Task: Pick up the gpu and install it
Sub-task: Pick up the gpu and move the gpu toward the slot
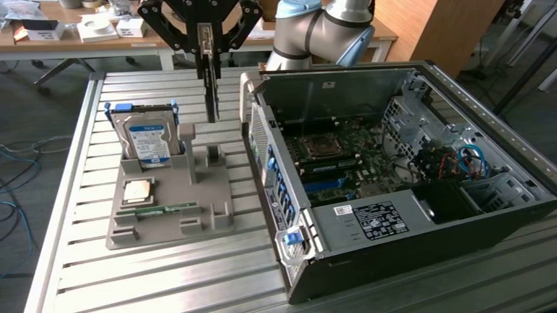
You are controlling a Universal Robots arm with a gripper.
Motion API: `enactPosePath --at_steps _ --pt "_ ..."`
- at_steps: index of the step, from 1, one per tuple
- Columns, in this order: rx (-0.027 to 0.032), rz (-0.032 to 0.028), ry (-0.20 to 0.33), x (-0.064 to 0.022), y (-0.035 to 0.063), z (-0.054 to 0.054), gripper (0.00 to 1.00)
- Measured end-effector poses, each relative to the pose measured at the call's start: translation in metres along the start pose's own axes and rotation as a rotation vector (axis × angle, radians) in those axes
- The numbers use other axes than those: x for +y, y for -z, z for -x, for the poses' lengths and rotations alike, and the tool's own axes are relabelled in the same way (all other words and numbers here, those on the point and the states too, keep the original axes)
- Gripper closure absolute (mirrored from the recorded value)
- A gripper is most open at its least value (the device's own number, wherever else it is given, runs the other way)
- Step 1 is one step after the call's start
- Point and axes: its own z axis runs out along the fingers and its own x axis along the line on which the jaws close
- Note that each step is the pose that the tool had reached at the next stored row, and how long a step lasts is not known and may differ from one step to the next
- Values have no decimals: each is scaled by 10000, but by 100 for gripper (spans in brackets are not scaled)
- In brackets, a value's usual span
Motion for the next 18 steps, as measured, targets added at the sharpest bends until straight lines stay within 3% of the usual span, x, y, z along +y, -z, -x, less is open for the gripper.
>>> enactPosePath --at_steps 9,18 --pt "1 -1 1 2 0 23 74" --pt "0 1 0 14 -5 194 74"
